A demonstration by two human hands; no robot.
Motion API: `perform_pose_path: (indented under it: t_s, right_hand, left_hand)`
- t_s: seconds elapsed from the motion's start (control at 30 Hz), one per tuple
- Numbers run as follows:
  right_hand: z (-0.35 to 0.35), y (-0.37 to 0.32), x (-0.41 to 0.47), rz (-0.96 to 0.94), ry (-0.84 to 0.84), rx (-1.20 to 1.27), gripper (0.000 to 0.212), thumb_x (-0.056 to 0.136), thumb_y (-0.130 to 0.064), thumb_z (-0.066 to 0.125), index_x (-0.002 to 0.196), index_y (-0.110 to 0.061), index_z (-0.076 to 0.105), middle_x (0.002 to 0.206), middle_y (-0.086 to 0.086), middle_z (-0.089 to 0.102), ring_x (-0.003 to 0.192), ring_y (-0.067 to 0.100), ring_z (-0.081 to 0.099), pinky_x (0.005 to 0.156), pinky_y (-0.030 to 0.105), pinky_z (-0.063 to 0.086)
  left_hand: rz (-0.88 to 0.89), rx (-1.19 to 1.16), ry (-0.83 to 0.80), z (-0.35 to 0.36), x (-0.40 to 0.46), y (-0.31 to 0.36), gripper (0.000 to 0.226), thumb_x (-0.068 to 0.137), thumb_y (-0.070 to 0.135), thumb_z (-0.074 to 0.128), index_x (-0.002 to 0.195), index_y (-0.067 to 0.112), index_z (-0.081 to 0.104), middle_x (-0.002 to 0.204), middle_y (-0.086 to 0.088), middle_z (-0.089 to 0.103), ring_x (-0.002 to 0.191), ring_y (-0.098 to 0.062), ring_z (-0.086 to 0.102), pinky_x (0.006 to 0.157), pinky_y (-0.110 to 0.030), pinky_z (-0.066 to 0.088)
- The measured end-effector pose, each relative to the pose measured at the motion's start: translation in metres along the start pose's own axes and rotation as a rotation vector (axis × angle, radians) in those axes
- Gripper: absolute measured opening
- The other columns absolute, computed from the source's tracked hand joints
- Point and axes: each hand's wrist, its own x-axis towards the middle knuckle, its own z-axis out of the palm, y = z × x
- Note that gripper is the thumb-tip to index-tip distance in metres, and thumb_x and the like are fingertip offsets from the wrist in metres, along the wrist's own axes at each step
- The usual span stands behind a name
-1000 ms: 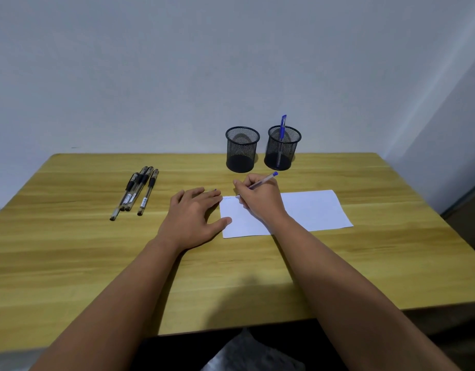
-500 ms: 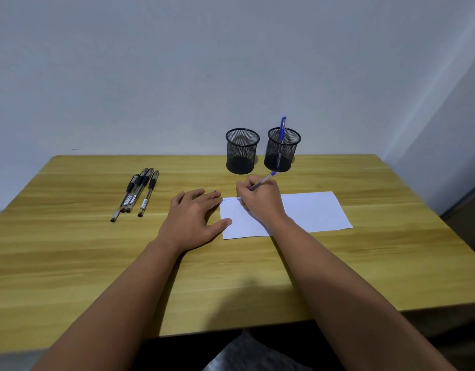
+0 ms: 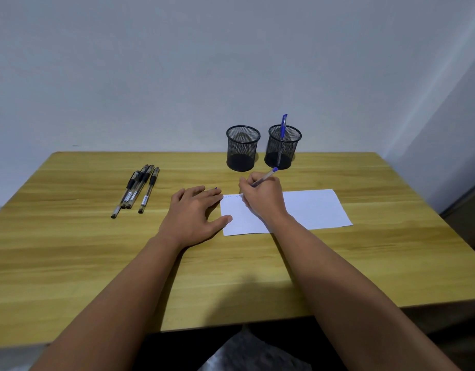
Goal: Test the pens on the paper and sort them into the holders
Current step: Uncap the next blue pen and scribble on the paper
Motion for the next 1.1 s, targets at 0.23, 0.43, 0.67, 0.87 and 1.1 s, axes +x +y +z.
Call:
perform_pose_path:
  t_s: [0.23, 0.43, 0.67, 0.87, 1.1]
  right_hand:
    - [0.0019, 0.0022, 0.0022, -0.036, -0.003, -0.090, 0.040, 0.092, -0.032, 0.069, 0.066, -0.005, 0.057, 0.058, 0.016, 0.062, 0.059, 0.038, 0.068, 0.055, 0.058, 0.060]
    - [0.0025, 0.0045, 0.0038, -0.013, 0.014, -0.073, 0.041, 0.091, -0.034, 0.066, 0.065, -0.006, 0.052, 0.062, 0.025, 0.059, 0.063, 0.050, 0.063, 0.053, 0.059, 0.058]
    - [0.0030, 0.0035, 0.0044, -0.006, 0.016, -0.019, 0.041, 0.089, -0.032, 0.064, 0.063, -0.008, 0.043, 0.060, 0.023, 0.044, 0.056, 0.033, 0.047, 0.055, 0.042, 0.047]
    - [0.0008, 0.0047, 0.0037, -0.024, 0.060, -0.003, 0.042, 0.095, -0.021, 0.064, 0.065, -0.002, 0.041, 0.059, 0.018, 0.039, 0.055, 0.026, 0.042, 0.055, 0.038, 0.041]
    - [0.0018, 0.0025, 0.0034, 0.002, 0.041, -0.030, 0.040, 0.093, -0.023, 0.066, 0.065, 0.000, 0.049, 0.062, 0.024, 0.048, 0.057, 0.036, 0.048, 0.056, 0.036, 0.045]
  left_hand:
    - [-0.001, -0.012, 0.016, 0.0014, 0.0000, -0.0005, 0.072, 0.084, 0.078, 0.045, 0.143, 0.038, 0.054, 0.153, 0.022, 0.045, 0.145, -0.013, 0.034, 0.119, -0.050, 0.021]
    - [-0.003, -0.007, 0.011, 0.0015, 0.0005, -0.0006, 0.072, 0.085, 0.077, 0.046, 0.144, 0.037, 0.054, 0.154, 0.022, 0.044, 0.146, -0.013, 0.033, 0.120, -0.049, 0.020]
    - [0.000, 0.001, 0.006, 0.0023, 0.0010, -0.0004, 0.072, 0.085, 0.077, 0.046, 0.144, 0.037, 0.053, 0.154, 0.022, 0.044, 0.146, -0.012, 0.033, 0.119, -0.050, 0.021]
    - [-0.003, -0.004, 0.002, 0.0013, 0.0003, -0.0005, 0.074, 0.084, 0.078, 0.043, 0.144, 0.037, 0.053, 0.155, 0.022, 0.043, 0.146, -0.013, 0.032, 0.120, -0.049, 0.019]
    - [-0.002, -0.004, 0.005, 0.0014, 0.0002, -0.0003, 0.073, 0.084, 0.077, 0.044, 0.144, 0.037, 0.053, 0.154, 0.022, 0.044, 0.146, -0.013, 0.032, 0.120, -0.049, 0.018]
